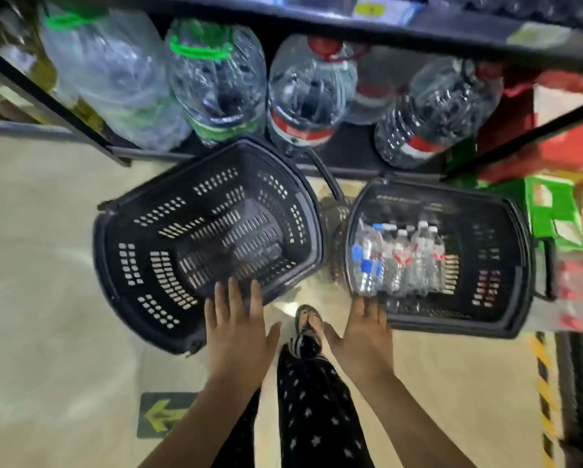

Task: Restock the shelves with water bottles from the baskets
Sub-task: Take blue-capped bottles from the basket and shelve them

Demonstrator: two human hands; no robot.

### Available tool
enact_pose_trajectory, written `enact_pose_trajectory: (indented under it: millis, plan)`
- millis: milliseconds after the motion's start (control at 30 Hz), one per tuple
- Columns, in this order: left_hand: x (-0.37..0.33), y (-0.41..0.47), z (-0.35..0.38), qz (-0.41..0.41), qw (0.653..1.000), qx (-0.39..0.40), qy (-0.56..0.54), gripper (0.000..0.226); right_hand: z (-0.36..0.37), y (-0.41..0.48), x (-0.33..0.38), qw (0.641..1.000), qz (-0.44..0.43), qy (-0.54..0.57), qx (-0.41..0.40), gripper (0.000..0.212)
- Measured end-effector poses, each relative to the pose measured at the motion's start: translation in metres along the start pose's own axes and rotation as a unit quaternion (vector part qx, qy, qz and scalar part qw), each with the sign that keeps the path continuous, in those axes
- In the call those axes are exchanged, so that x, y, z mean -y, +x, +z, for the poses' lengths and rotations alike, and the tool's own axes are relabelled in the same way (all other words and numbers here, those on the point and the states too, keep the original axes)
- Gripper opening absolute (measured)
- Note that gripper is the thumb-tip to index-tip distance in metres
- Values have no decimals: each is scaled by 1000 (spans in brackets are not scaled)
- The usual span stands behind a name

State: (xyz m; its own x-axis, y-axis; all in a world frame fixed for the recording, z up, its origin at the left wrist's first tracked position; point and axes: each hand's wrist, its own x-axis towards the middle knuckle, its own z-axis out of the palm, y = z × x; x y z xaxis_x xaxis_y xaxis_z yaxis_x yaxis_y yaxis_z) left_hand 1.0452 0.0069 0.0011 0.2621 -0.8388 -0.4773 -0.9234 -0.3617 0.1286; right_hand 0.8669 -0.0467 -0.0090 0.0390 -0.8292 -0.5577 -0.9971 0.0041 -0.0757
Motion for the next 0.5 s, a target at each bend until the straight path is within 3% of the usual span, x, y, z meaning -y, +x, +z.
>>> enact_pose_trajectory:
  millis: [233, 433, 500]
  plan:
    - [-94, -28, 56, 31, 997, 71, -4, 73, 10, -5, -113, 997, 67, 32, 26, 72]
    - [-179, -33, 92, 20, 997, 73, 16, 71, -5, 17, -210, 999, 39, 19, 19, 61]
    - [-206, -33, 99, 10, 997, 78, 10, 71, -12, 26, -242, 998, 44, 8, 37, 65]
